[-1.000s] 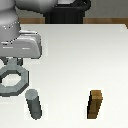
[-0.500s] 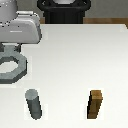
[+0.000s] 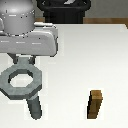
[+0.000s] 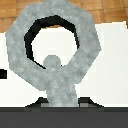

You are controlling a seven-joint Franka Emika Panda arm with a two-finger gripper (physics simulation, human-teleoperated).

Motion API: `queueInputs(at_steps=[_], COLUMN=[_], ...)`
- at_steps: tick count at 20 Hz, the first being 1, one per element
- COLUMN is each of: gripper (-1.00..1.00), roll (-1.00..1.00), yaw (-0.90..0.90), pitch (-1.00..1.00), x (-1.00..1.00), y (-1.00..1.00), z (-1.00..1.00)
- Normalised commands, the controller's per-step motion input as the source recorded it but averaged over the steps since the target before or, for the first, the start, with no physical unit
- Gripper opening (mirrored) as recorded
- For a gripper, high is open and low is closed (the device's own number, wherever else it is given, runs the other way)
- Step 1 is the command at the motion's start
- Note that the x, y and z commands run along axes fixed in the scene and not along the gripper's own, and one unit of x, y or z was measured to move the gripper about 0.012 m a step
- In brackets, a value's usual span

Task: Put the loop with the handle onto the peg.

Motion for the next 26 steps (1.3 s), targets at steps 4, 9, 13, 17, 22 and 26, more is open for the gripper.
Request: queueInputs(at_steps=[4,9,13,17,22,26], gripper=[-1.00,-1.00,-1.00,-1.00,-1.00,-1.00], roll=[0.00,0.00,0.00,0.00,0.00,0.00], yaw=[0.00,0.00,0.00,0.00,0.00,0.00], pitch=[0.00,0.00,0.00,0.00,0.00,0.00], x=[0.25,-0.40,-0.25,0.00,0.00,-0.50], y=[0.25,0.00,0.50,0.00,-0.40,0.00], z=[-0.50,0.00,0.00,-0.50,-1.00,-0.25])
